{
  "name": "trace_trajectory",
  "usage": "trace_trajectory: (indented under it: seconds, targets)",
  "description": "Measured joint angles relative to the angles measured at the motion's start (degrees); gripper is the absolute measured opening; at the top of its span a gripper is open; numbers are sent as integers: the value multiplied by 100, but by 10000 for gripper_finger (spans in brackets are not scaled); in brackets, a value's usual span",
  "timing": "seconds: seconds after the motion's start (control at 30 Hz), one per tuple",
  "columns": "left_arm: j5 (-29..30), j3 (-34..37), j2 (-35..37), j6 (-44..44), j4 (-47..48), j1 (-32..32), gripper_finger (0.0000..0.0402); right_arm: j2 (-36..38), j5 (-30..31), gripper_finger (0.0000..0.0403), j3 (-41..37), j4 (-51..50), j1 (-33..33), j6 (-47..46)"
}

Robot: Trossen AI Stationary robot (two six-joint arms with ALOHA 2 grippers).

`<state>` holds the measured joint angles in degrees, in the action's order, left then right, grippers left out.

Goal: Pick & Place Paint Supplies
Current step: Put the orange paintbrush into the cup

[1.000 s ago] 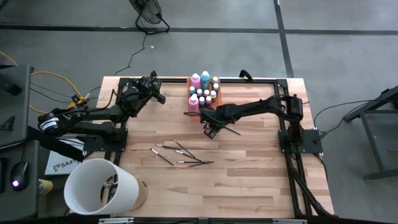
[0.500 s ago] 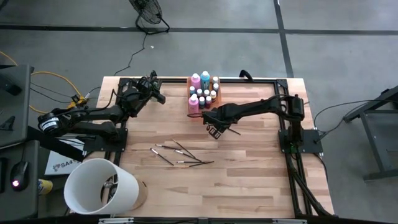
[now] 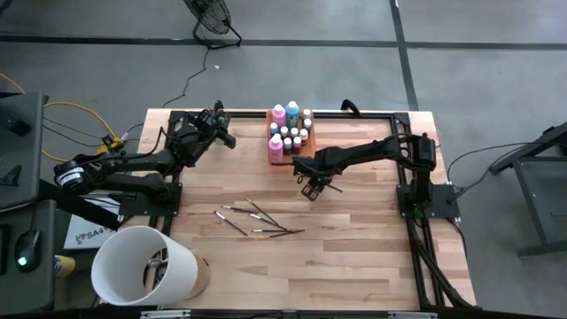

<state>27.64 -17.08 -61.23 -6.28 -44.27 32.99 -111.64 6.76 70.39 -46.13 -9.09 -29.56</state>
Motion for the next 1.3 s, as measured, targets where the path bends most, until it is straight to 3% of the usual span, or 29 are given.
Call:
trace_trajectory:
  seconds: [0.6, 0.9, 1.1, 1.3]
  targets:
    - [-1, 0, 0, -2, 0, 0, 152, -16, 12, 122, -18, 162, 1264, -17]
    - [0, 0, 0, -4, 0, 0, 152, -25, 409, 122, -20, 150, 1564, 1182]
    - [0, 0, 0, -7, 11, 0, 152, -25, 423, 122, -20, 195, 1542, 2140]
    - [0, 0, 0, -7, 25, 0, 152, -54, 192, 122, 152, 294, 1526, 2529]
